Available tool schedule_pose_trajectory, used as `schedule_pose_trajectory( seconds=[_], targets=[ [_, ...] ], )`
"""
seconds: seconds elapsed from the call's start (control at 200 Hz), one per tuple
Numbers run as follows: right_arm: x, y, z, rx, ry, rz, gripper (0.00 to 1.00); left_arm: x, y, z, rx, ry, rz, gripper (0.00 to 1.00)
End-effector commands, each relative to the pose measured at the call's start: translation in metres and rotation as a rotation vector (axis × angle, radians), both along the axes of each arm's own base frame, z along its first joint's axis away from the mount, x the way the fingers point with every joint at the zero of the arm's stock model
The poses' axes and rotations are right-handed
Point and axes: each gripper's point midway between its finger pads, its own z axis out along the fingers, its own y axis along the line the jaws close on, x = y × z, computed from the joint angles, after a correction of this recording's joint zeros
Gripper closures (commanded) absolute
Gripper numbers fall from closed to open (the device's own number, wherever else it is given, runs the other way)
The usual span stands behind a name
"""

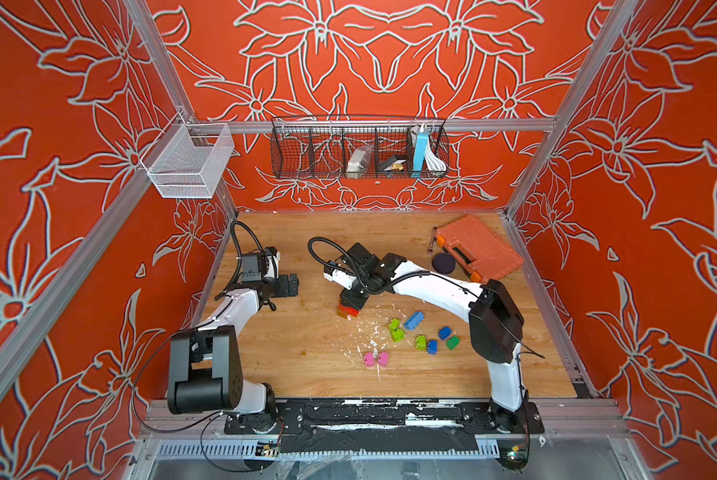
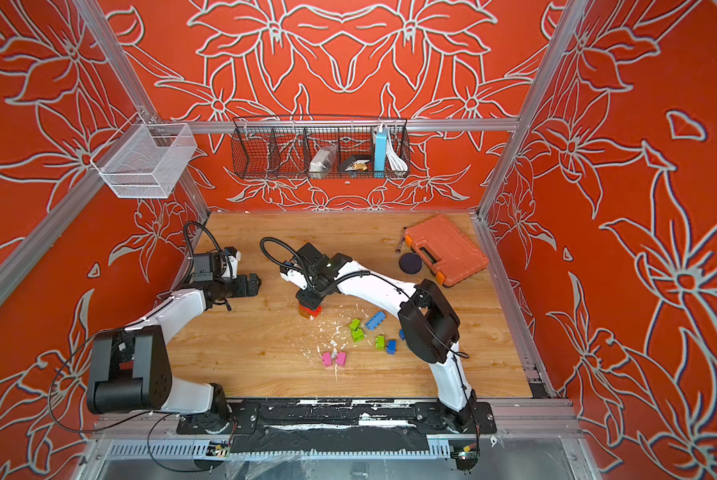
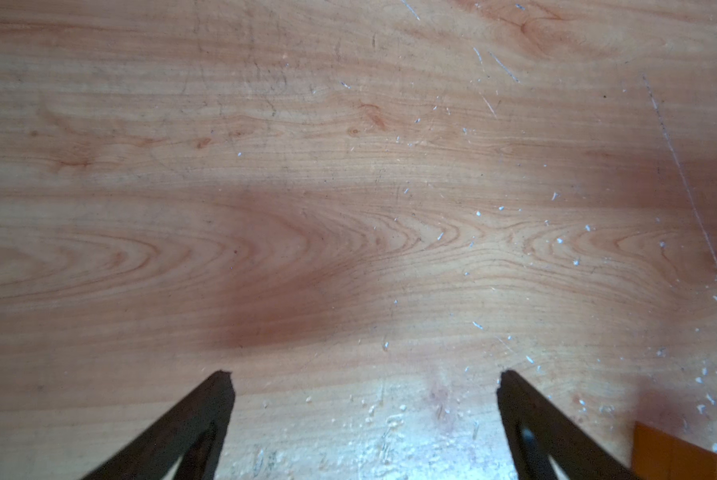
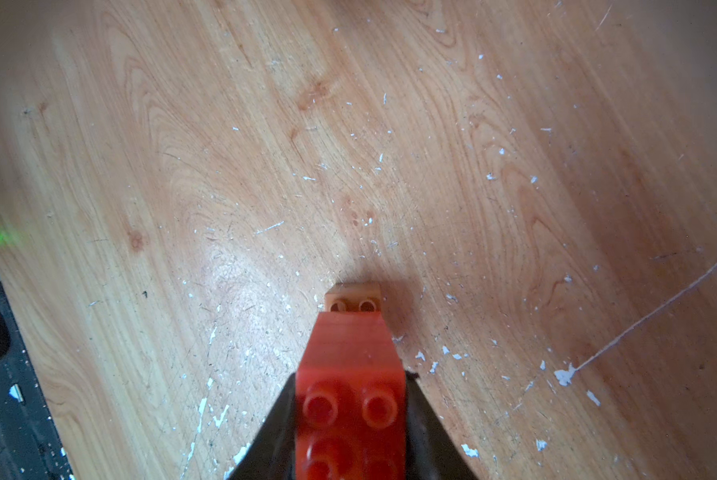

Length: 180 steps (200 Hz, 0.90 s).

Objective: Assemble the letter h with lego
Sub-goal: Assemble the lego brick with the lego brick.

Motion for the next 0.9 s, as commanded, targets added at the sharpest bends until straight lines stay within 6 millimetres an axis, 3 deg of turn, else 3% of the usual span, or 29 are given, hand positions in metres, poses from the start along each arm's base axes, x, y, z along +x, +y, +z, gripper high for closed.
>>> schedule_pose_trajectory(
  seconds=[0.0, 0.28, 0.625, 0.896],
  targets=[
    [-0.009, -0.002, -0.003, 0.001, 0.018, 0.051, 0.83, -0.003, 0.0, 0.0, -0.012, 0.008, -0.003, 0.0],
    [-0.021, -0.008, -0.011, -0.03, 0.051, 0.112, 0.84, -0.003, 0.0, 0.001, -0.012, 0.007, -0.002, 0.0],
    [-0.012, -0.017, -0.018, -0.116, 0.047, 0.003, 0.84, -0.003, 0.0, -0.001, -0.013, 0.017, -0.003, 0.01],
    [-0.019, -0.006, -0.021, -0.082, 0.081, -0.029, 0.85, -0.002, -0.001, 0.0, -0.017, 0.015, -0.006, 0.0]
  ],
)
